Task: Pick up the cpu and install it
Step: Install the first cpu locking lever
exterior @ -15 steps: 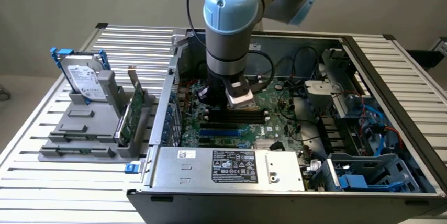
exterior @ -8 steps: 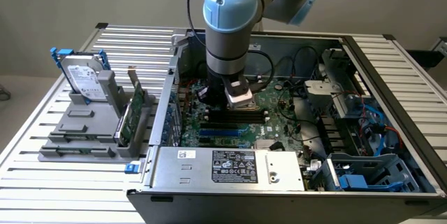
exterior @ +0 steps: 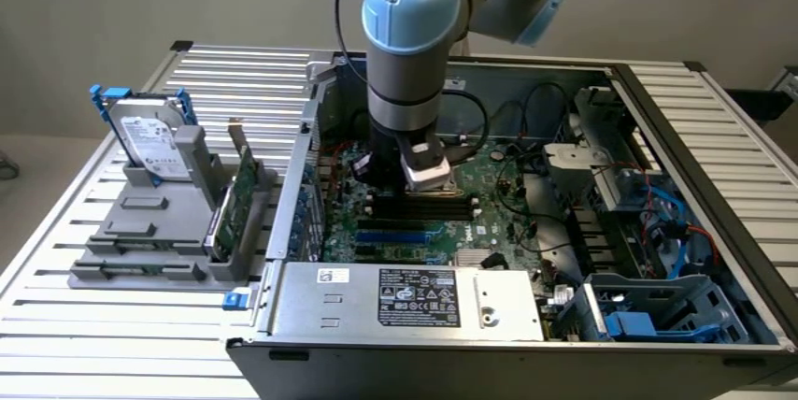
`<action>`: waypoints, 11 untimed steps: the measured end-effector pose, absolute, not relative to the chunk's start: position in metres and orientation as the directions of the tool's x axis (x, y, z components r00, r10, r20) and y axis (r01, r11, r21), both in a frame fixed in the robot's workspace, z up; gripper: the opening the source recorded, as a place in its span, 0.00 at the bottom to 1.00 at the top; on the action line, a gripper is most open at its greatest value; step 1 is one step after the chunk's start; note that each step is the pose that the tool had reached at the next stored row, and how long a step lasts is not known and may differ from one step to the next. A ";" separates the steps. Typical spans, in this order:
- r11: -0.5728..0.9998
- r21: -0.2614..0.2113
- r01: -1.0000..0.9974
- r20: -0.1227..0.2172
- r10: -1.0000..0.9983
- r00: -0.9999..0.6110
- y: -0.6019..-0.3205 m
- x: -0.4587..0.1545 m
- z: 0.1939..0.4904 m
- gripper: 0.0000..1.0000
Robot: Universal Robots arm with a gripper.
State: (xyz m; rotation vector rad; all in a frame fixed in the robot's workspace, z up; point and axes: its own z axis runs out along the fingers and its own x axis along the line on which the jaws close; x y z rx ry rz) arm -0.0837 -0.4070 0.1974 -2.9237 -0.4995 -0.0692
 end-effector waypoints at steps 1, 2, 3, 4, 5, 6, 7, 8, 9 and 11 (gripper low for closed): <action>-0.929 -0.162 0.332 0.073 0.325 0.943 -0.407 -0.084 0.198 0.11; -0.930 -0.161 0.331 0.073 0.324 0.943 -0.407 -0.084 0.199 0.11; -0.930 -0.160 0.330 0.073 0.323 0.944 -0.407 -0.084 0.199 0.11; -0.931 -0.158 0.329 0.072 0.322 0.944 -0.407 -0.084 0.199 0.11; -0.932 -0.156 0.328 0.071 0.321 0.944 -0.407 -0.084 0.200 0.11; -0.932 -0.155 0.327 0.071 0.320 0.945 -0.407 -0.084 0.201 0.11; -0.932 -0.155 0.326 0.071 0.319 0.945 -0.407 -0.084 0.203 0.11; -0.933 -0.156 0.324 0.071 0.317 0.946 -0.407 -0.084 0.206 0.11; -0.934 -0.155 0.323 0.071 0.315 0.946 -0.407 -0.084 0.209 0.11; -0.935 -0.155 0.318 0.071 0.311 0.948 -0.407 -0.084 0.214 0.11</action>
